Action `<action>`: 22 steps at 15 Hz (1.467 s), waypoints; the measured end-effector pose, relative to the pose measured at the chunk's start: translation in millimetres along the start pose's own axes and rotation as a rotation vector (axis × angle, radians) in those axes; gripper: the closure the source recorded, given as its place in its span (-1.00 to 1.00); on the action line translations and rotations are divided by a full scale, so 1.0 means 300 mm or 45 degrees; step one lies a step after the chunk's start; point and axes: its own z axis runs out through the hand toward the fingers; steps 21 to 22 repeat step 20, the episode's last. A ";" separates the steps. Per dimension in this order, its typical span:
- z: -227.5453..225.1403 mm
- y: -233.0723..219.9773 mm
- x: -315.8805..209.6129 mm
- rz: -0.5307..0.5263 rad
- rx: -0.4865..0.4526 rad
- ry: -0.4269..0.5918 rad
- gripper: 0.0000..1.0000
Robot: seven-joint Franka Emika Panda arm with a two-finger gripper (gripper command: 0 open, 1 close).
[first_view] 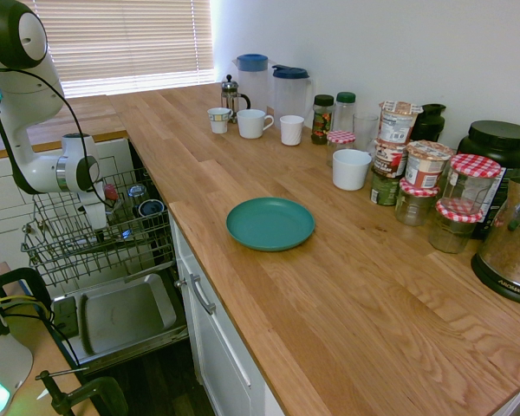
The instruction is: Put the fork in the dishwasher
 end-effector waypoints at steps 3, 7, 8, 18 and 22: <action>0.003 0.006 0.002 -0.003 0.009 0.006 -1.00; -0.001 0.036 0.014 -0.010 0.008 0.036 -1.00; -0.002 0.053 0.024 -0.007 0.011 0.045 -1.00; -0.366 0.092 0.043 0.074 0.165 0.101 -1.00; -0.459 0.133 0.031 0.095 0.196 0.122 -1.00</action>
